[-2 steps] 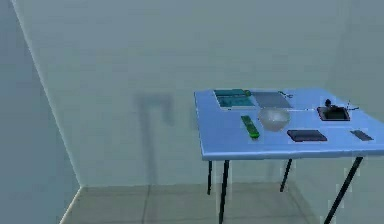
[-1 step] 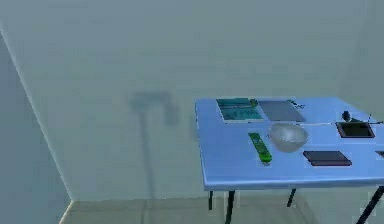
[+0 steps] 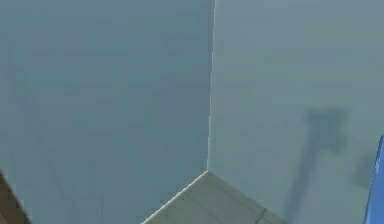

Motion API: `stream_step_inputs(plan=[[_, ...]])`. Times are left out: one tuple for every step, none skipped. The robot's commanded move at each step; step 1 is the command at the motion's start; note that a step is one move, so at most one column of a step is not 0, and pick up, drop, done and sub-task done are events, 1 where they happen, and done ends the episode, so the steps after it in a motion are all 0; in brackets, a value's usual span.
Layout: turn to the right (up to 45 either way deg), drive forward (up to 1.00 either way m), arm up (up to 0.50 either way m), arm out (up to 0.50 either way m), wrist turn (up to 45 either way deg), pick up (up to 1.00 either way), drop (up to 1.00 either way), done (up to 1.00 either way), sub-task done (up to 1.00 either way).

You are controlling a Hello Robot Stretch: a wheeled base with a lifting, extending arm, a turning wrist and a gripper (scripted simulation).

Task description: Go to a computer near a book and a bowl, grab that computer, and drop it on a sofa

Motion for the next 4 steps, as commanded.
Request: stream_step_inputs(plan=[[-9.0,0.00,0.00,0.00,0.0,0.00,0.00,0.00,0.00],[0.0,0.05,0.00,0.00,0.0,0.00,0.00,0.00,0.00],[-9.0,0.00,0.00,0.00,0.0,0.00,0.00,0.00,0.00],[45.0,0.00,0.00,0.00,0.0,0.00,0.00,0.00,0.00]])
